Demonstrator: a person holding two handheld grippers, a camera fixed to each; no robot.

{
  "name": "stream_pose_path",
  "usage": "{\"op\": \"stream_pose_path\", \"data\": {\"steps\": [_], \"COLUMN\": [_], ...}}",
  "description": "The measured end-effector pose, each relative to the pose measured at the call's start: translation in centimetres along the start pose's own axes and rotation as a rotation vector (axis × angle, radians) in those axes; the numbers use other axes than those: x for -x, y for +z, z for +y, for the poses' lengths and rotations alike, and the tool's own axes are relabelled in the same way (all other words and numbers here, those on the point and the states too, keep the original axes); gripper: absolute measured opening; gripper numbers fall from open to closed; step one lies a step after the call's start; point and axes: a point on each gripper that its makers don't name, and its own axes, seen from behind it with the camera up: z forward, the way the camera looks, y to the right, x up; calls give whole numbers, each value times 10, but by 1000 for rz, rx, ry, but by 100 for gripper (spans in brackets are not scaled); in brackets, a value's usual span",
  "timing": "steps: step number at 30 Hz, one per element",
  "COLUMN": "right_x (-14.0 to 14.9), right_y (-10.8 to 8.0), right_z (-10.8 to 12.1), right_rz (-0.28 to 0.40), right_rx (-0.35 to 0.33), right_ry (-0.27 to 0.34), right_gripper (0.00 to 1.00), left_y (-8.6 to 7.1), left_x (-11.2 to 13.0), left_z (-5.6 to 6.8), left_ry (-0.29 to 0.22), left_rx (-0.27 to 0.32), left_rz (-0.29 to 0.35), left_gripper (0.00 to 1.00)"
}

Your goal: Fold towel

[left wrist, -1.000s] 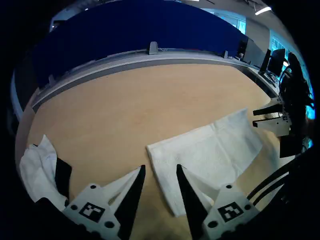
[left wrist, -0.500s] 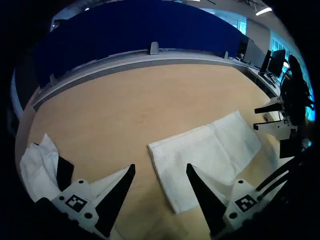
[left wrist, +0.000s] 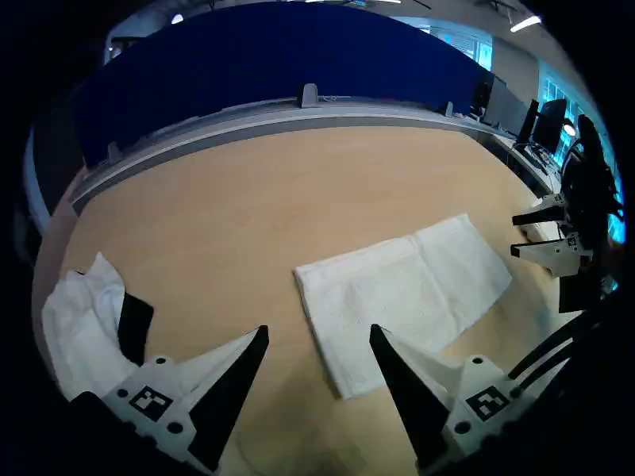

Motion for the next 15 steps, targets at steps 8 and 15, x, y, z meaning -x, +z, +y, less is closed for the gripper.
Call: {"op": "stream_pose_path", "data": {"steps": [8,15], "right_x": [12,17], "right_y": [-17,-23], "right_z": [-2,-4], "right_rz": [-1,2], "right_rx": [10,9], "right_ry": [3,9], "right_gripper": [100,100], "left_y": [-14,-19], "left_x": [15,22], "left_z": [6,6], "left_ry": [-7,-10], "left_rx": [-2,-10], "left_rz": [-2,-4], "left_gripper": [95,95]}}
